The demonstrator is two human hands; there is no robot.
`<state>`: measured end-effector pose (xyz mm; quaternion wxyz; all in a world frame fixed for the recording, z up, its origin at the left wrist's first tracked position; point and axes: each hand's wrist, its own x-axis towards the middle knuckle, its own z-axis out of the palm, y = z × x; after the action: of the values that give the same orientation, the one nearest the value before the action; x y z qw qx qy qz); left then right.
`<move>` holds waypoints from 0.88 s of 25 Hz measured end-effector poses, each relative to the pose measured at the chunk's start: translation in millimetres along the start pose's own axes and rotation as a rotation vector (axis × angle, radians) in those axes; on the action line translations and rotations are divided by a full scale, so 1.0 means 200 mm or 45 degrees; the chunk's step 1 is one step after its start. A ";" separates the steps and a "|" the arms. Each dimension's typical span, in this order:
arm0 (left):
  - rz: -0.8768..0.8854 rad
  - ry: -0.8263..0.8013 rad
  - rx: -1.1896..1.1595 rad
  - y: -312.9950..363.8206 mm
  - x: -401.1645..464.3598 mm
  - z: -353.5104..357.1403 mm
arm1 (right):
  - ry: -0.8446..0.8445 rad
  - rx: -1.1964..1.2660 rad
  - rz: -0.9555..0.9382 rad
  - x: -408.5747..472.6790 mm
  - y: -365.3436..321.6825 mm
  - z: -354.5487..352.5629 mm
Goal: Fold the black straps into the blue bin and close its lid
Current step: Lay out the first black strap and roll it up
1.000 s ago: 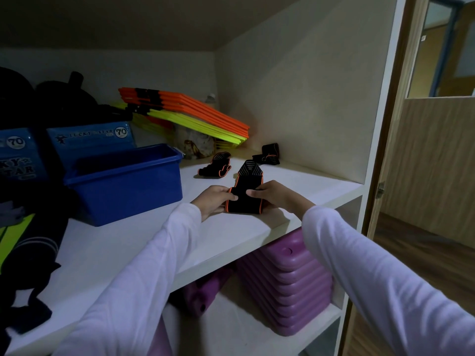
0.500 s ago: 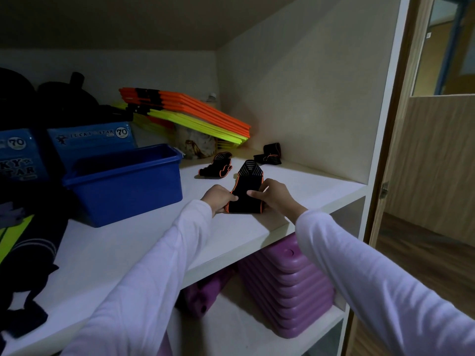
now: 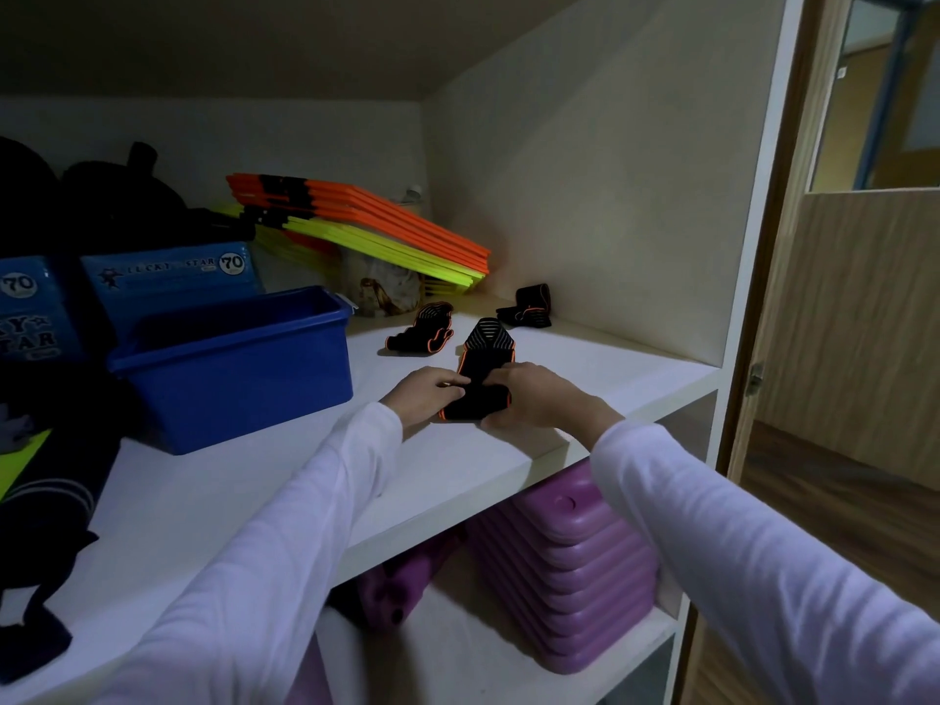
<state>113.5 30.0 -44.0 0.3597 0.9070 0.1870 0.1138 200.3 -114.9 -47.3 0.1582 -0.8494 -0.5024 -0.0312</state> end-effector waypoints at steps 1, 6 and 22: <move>0.006 -0.061 0.003 -0.01 -0.01 -0.01 | 0.022 0.022 -0.012 0.00 0.01 0.00; 0.021 -0.086 0.033 -0.04 -0.01 -0.03 | 0.076 0.453 0.138 0.00 0.03 -0.02; -0.313 0.097 -0.287 0.00 0.06 0.02 | 0.146 0.774 0.592 0.08 0.05 0.02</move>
<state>125.3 32.3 -44.6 0.4632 0.8262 0.2960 0.1236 215.5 -105.0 -50.1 0.4335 -0.8520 -0.2729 0.1083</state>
